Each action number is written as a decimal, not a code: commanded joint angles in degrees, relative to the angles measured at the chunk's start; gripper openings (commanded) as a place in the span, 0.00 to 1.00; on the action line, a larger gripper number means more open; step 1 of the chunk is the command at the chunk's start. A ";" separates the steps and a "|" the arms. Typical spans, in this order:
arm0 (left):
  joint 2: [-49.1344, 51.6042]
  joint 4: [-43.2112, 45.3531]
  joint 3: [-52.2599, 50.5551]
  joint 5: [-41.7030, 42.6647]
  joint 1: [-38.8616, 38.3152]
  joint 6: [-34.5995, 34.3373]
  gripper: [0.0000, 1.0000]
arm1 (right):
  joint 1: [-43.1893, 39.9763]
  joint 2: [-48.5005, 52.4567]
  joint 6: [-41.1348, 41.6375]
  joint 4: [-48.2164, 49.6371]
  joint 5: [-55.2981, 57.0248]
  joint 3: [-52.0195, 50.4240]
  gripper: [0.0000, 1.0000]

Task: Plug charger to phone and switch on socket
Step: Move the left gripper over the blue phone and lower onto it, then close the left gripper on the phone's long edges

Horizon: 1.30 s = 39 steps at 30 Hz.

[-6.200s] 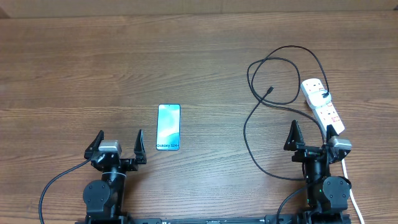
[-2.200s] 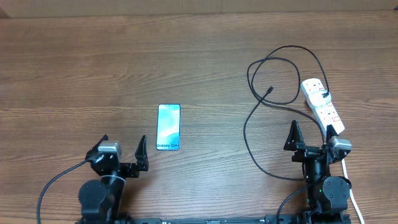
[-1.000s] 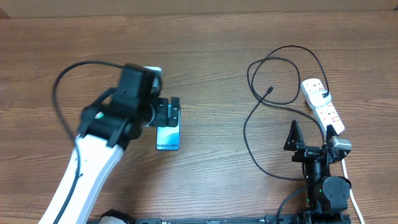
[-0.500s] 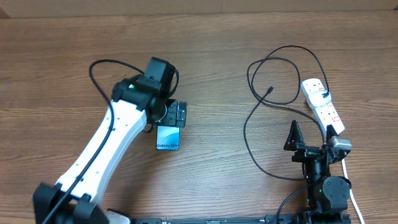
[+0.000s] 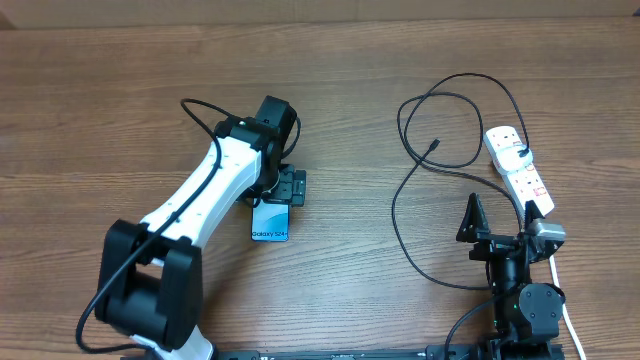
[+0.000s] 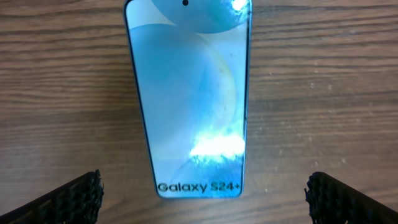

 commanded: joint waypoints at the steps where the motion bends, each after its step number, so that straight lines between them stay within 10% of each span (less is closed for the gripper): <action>1: 3.02 0.83 -1.53 -0.79 1.38 -0.81 0.99 | -0.15 -0.46 -0.28 0.22 0.59 -0.61 1.00; 39: 4.79 15.56 -11.28 4.20 2.47 -1.29 1.00 | -0.15 -0.46 -0.28 0.22 0.59 -0.61 1.00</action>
